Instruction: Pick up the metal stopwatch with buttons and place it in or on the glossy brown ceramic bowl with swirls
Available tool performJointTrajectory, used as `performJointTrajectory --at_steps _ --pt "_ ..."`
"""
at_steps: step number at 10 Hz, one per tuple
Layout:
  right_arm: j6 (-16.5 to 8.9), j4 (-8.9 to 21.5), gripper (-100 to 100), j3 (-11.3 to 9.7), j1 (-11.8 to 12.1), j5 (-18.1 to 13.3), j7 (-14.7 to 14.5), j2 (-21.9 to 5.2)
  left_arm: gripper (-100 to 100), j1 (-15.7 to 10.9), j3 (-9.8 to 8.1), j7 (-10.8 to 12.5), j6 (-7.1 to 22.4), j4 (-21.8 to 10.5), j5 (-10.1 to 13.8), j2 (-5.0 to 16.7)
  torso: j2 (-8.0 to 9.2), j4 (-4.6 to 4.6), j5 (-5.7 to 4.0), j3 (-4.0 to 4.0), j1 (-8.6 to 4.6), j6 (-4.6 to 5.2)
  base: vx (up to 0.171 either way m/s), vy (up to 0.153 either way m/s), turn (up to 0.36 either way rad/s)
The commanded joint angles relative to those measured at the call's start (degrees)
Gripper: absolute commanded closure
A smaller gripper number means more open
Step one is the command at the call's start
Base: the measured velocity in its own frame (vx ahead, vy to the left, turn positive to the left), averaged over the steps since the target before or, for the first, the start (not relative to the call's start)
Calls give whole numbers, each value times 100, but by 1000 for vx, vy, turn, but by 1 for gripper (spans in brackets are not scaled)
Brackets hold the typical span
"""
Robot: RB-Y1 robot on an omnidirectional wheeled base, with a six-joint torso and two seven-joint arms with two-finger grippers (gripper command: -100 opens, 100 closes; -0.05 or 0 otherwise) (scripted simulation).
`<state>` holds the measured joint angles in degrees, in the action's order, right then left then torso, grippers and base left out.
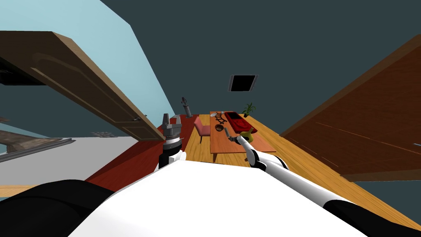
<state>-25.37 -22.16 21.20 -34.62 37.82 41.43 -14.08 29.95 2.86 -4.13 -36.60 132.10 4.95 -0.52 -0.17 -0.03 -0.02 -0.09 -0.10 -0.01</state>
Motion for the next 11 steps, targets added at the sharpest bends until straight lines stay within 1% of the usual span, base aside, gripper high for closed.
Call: performJointTrajectory --at_steps 1,2,3,4,8,9,10,11 --pt "28 -223 -100 -20 163 -119 88 102 0 0 0 0 0 0 0 0 0 0 0 0 0 0 92 -48 17" --pt "28 -223 -100 -20 163 -119 88 102 0 0 0 0 0 0 0 0 -10 -3 -2 -7 -6 1 49 -22 2" --pt "87 -74 -100 1 89 -30 -38 72 0 0 0 0 0 0 0 0 -2 -2 -1 -3 0 1 14 -5 -1" --pt "83 -86 100 -1 95 -37 -23 75 0 0 0 0 0 0 0 0 9 1 1 4 6 1 0 0 0" --pt "80 -78 100 17 92 -22 15 79 0 -1 0 0 0 0 0 0 23 1 -8 11 -21 -7 1 2 -4" --pt "79 -78 0 16 90 -21 14 81 0 -1 0 0 0 0 0 0 23 0 -8 11 -23 -5 0 0 0" --pt "-89 -229 100 -31 88 -125 136 12 0 -1 0 0 0 0 0 0 23 0 -7 10 -23 -4 -59 28 -5" --pt "-148 -232 100 -37 50 -129 160 -33 0 -1 1 0 0 0 0 -1 40 2 -5 19 -15 -2 -91 39 -15"
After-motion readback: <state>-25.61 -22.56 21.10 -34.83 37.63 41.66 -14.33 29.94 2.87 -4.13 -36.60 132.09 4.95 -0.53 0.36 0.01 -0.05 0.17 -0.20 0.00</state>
